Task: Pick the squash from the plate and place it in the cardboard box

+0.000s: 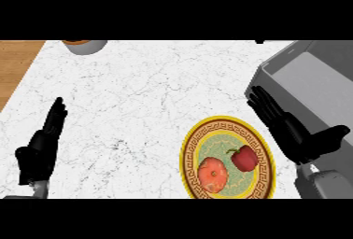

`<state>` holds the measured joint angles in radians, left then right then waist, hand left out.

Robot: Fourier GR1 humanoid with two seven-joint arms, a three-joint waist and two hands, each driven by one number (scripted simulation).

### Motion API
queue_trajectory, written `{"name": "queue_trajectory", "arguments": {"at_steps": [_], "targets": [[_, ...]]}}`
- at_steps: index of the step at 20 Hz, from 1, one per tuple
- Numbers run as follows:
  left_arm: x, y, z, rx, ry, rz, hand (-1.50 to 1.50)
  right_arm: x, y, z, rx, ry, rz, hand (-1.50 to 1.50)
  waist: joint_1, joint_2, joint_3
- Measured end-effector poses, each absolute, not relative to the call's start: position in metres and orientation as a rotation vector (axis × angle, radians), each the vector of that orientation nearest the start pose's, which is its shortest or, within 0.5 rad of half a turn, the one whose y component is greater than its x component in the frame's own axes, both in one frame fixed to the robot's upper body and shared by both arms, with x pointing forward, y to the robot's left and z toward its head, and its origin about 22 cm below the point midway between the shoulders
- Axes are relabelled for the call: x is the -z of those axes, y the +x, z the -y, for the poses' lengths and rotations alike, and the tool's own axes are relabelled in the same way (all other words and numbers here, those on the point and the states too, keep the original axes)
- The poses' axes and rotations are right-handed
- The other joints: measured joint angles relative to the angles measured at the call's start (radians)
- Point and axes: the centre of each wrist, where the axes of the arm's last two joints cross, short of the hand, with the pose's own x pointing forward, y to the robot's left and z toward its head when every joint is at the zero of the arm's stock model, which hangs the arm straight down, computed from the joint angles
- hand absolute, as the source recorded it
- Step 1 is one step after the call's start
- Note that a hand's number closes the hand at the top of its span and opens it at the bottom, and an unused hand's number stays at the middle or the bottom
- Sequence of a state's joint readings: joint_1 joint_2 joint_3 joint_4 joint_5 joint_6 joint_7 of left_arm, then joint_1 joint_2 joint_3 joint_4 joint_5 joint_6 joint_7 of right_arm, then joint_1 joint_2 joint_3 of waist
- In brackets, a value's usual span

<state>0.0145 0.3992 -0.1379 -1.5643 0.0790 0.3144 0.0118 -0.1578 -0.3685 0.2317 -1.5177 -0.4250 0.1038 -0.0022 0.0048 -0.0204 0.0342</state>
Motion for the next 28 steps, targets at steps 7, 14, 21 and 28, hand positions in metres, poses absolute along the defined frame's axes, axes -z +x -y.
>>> {"name": "queue_trajectory", "arguments": {"at_steps": [7,14,21,28], "targets": [[-0.036,0.236,-0.305,0.004,0.259,1.5,0.0,-0.054,0.247,0.264,-0.213,0.091,1.665,-1.5,-0.031,0.006,-0.033],[-0.039,0.234,-0.308,-0.062,0.128,1.445,0.0,-0.053,0.204,0.253,-0.062,-0.222,2.006,-1.5,-0.044,0.008,-0.034],[-0.047,0.233,-0.317,-0.059,0.082,1.441,0.0,-0.069,0.157,0.251,-0.433,-0.375,1.956,-1.5,-0.028,0.014,-0.039],[-0.052,0.236,-0.318,-0.046,0.069,1.444,0.0,-0.096,0.142,0.253,-0.834,-0.587,1.621,-1.5,-0.007,0.019,-0.042]]}}
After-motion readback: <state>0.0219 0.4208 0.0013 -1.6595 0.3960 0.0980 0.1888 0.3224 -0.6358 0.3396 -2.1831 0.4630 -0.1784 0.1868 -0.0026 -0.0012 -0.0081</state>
